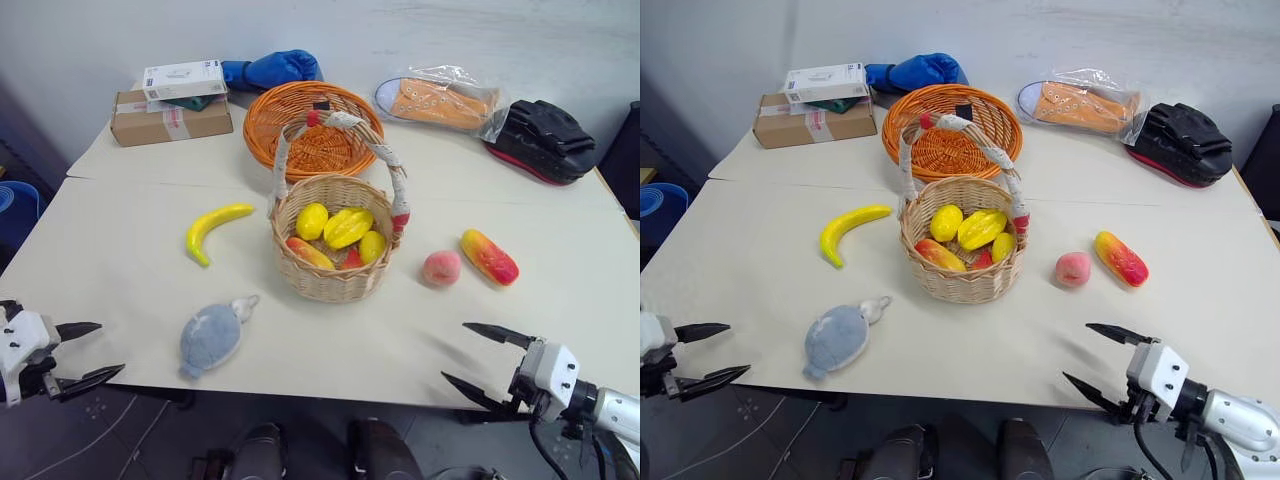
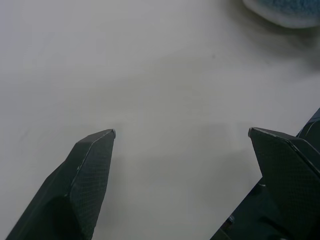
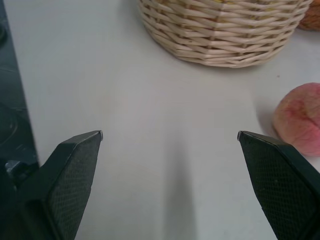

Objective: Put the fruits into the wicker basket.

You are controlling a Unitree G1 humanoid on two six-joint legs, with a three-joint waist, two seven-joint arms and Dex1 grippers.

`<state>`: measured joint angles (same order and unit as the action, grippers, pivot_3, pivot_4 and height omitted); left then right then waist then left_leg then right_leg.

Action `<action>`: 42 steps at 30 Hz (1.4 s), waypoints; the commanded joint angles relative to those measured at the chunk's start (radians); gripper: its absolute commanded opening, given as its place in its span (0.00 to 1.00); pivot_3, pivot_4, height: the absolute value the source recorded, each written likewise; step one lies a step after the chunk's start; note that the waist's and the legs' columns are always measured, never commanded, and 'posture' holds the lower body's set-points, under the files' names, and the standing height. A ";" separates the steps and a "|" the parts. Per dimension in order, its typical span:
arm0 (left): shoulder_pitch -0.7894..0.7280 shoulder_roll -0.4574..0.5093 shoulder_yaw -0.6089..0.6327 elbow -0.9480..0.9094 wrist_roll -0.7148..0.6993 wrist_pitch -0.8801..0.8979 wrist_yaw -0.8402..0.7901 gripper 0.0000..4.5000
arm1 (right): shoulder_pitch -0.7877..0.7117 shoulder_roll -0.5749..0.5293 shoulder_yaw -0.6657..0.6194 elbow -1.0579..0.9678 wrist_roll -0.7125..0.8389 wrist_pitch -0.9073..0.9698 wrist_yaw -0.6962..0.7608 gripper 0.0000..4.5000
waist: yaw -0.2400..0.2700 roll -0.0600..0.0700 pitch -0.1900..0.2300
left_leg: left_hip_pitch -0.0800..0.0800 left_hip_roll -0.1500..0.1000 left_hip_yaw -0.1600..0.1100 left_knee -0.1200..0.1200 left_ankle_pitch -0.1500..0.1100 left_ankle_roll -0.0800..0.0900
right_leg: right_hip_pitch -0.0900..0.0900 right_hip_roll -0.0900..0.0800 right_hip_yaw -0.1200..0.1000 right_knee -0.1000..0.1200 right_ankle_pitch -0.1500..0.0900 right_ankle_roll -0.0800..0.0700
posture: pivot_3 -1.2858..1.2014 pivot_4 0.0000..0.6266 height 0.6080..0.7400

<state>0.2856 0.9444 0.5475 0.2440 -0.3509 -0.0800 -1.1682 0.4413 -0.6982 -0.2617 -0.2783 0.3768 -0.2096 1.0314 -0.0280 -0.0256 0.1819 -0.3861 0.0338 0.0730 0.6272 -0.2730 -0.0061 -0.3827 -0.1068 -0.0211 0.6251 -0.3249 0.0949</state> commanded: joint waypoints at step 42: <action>-0.133 -0.288 -0.218 -0.409 -0.286 0.471 0.123 0.53 | -0.407 0.149 0.281 -0.199 0.153 0.194 -0.054 1.00 | 0.001 0.001 0.000 | 0.000 -0.002 -0.005 0.003 0.001 0.005 | 0.005 -0.001 -0.005 0.000 0.000 0.000 | 0.52 0.24 1.00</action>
<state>0.1410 0.6605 0.2720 -0.1235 -0.5817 0.3668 -1.0705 0.0450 -0.5617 0.0343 -0.4628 0.5274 0.0208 0.9715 -0.0273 -0.0251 0.1823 -0.3858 0.0321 0.0682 0.6304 -0.2715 -0.0015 -0.3782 -0.1081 -0.0263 0.6256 -0.3251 0.0947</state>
